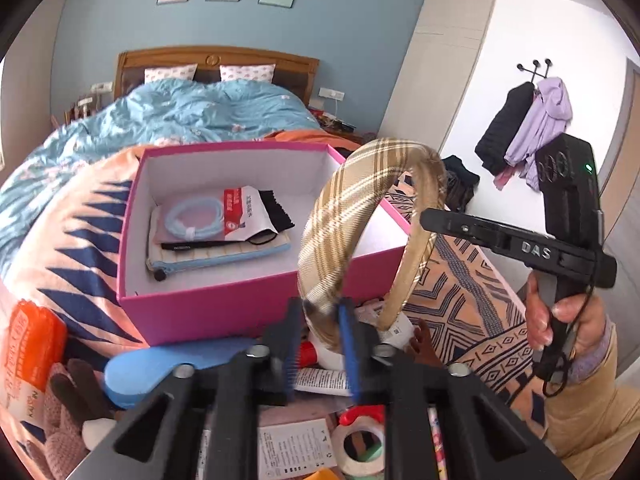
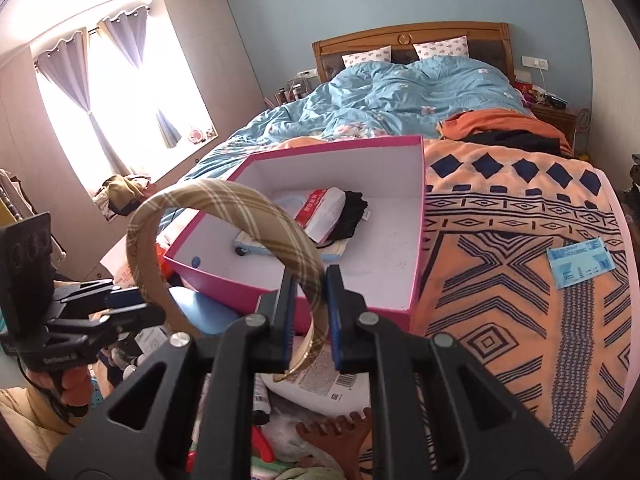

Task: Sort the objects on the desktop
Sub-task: 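Carry the plaid headband with both grippers down into the pink box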

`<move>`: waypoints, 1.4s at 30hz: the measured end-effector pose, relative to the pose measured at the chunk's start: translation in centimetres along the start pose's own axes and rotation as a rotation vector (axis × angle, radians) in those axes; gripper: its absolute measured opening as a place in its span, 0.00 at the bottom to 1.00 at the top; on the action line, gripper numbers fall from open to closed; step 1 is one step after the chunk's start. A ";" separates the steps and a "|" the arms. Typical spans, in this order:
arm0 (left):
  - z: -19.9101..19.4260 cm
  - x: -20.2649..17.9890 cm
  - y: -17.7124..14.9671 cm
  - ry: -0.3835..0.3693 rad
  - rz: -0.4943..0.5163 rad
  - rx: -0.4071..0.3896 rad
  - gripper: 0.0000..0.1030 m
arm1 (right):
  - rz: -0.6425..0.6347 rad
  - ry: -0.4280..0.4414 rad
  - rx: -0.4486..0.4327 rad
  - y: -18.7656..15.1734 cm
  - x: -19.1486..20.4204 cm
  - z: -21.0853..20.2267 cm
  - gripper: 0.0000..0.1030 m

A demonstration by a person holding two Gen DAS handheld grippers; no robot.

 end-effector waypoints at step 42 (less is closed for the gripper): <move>9.9 3.5 8.4 0.046 -0.153 0.173 0.14 | 0.039 -0.084 0.087 8.7 -6.0 6.0 0.17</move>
Point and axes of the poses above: each gripper's, at about its wrist camera, not at the fingertips, and z roughly the way its jaws point, x to its left, y to its top, the point moved 9 cm from there along z, roughly the way its jaws point, and after that the axes turned 11 degrees about y, right-handed, at the moved point
